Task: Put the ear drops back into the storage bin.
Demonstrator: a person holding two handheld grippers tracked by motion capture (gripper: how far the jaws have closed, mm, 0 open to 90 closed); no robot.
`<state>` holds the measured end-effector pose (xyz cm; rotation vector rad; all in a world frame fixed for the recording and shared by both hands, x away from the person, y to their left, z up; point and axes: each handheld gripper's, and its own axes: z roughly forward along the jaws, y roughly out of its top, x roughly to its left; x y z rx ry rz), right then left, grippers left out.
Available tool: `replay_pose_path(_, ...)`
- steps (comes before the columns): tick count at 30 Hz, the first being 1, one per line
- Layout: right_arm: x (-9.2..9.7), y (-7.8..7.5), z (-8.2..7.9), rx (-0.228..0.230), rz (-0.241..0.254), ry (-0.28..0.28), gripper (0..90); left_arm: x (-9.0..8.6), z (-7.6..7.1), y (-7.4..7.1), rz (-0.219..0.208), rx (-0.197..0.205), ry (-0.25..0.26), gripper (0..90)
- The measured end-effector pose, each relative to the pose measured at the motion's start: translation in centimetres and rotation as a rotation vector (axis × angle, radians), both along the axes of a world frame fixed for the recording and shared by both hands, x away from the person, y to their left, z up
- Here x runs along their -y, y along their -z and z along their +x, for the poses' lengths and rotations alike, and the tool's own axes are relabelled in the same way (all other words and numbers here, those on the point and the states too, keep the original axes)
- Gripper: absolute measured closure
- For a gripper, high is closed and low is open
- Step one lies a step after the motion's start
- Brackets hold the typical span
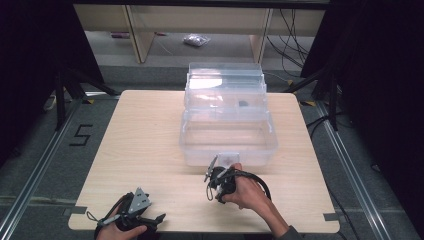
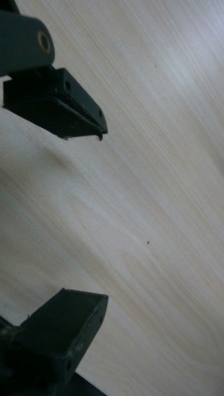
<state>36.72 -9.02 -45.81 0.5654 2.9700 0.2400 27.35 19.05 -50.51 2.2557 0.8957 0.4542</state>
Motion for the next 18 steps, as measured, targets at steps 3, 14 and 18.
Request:
replay_pose_path(3,-0.3,0.0,0.2,-0.010,-0.024,-0.029,56.7,0.0,0.0,0.1,-0.009,-0.001,-0.009,15.0)
replay_pose_path(14,-0.6,-0.4,0.4,-0.006,-0.056,-0.066,60.2,0.0,0.1,0.1,-0.003,-0.011,-0.016,15.3)
replay_pose_path(18,-0.4,-1.1,0.4,-0.002,-0.030,-0.055,60.3,0.0,0.1,0.2,-0.002,-0.011,-0.014,15.3)
